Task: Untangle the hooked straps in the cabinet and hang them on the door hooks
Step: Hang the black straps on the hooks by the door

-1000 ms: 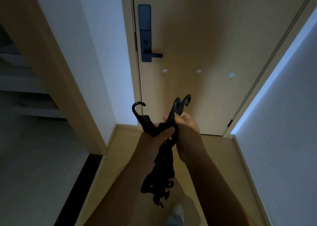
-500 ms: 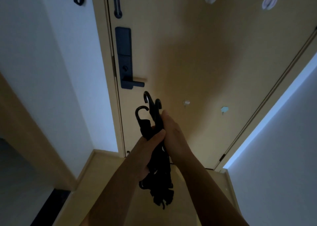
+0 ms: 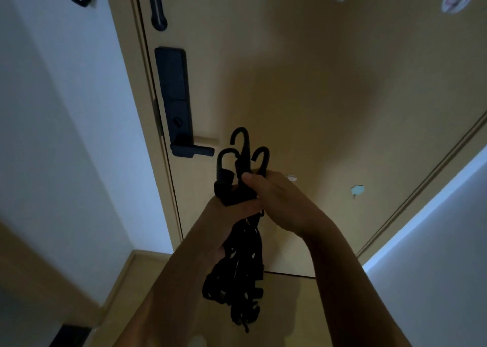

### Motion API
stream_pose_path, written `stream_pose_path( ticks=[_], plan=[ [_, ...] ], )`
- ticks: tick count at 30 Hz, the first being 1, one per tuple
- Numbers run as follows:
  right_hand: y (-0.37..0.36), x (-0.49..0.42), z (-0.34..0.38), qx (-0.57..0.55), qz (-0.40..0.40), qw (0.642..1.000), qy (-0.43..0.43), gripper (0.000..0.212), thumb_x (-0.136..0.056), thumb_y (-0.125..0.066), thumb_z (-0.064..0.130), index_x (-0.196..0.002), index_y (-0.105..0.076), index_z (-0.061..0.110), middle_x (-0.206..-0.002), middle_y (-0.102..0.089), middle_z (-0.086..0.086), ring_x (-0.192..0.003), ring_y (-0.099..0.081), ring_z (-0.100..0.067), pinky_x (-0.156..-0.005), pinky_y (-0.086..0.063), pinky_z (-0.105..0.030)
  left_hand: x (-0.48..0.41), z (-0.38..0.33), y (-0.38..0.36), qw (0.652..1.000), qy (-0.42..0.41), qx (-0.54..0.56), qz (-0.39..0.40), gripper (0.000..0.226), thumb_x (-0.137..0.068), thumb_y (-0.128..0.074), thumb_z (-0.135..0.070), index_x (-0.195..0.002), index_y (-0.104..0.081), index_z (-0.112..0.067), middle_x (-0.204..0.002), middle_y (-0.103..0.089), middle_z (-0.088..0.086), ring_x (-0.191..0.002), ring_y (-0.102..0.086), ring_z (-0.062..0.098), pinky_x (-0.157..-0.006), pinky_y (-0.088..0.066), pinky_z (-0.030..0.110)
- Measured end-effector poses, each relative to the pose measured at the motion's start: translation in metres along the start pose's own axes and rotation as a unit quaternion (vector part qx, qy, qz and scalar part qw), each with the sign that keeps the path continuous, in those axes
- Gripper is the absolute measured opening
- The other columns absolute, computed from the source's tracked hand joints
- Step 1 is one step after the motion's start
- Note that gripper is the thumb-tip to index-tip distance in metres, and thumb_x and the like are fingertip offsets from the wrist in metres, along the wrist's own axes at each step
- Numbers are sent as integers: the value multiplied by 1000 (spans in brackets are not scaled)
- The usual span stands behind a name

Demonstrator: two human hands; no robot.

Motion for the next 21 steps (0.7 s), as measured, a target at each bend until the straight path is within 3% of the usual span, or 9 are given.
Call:
stream_pose_path(
  ticks=[3, 5, 8, 9, 12, 16, 18, 21],
  plan=[
    [1, -35, 6, -31, -68, 996, 38, 46, -82, -37, 47, -82, -57, 5, -85, -64, -19, -79, -62, -31, -79, -50, -51, -33, -10, 15, 1000, 0, 20, 23, 24, -66, -61, -19, -87, -71, -15, -79, -71, 3, -73, -67, 15, -64, -54, 25],
    [6, -57, 12, -85, -131, 986, 60, 32, -89, -38, 32, -79, -59, 10, -81, -63, -19, -71, -58, -23, -70, -48, -39, -60, -22, 32, 999, -5, 47, 3, 23, -67, -61, -20, -88, -65, -12, -79, -67, 5, -68, -63, 15, -61, -52, 25],
    [28, -89, 14, -253, -262, 930, 40, 26, -93, -37, 14, -84, -61, 10, -82, -65, -10, -73, -59, -18, -69, -48, -32, -96, -47, 68, 992, -29, 107, -57, 8, -71, -60, -18, -75, -58, -12, -66, -61, 0, -60, -57, 11, -52, -48, 23],
    [34, -101, 15, -313, -273, 909, 39, 28, -94, -35, 12, -81, -60, 8, -77, -64, -8, -68, -60, -18, -65, -49, -31, -106, -55, 81, 991, -40, 105, -66, 6, -76, -58, -15, -72, -57, -11, -62, -62, -1, -61, -61, 12, -55, -51, 24],
    [46, -135, 20, -399, -271, 875, 49, 32, -96, -35, 14, -72, -54, 7, -59, -57, -2, -48, -50, -15, -47, -43, -24, -132, -69, 108, 994, -51, 78, -62, 32, -83, -54, -4, -52, -53, -13, -51, -54, 0, -49, -59, 13, -70, -51, 35],
    [49, -167, 24, -378, -264, 885, 73, 30, -97, -36, 18, -72, -53, 12, -52, -45, 3, -40, -36, -11, -41, -30, -23, -162, -73, 117, 995, -86, 4, -50, 33, -69, -58, -3, -48, -37, -17, -45, -33, -3, -36, -36, 12, -46, -37, 26],
    [48, -180, 26, -371, -252, 890, 81, 32, -97, -35, 18, -71, -53, 12, -51, -42, 3, -39, -31, -10, -40, -26, -23, -174, -69, 116, 992, -105, -40, -55, 36, -71, -60, 0, -51, -35, -15, -43, -34, -3, -37, -32, 12, -43, -32, 23],
    [50, -197, 26, -406, -234, 879, 84, 31, -97, -35, 17, -72, -51, 11, -50, -40, 2, -38, -28, -11, -39, -24, -22, -186, -59, 109, 988, -101, -66, -94, 39, -75, -62, 11, -56, -39, -14, -48, -42, -1, -44, -41, 13, -45, -41, 23]
  ],
)
Point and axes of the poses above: each hand's wrist, its own x-axis away from the middle knuckle, its own y-axis out of the back of the hand, z = x × y, the point moved 4 cm from there along -x, towards the middle knuckle
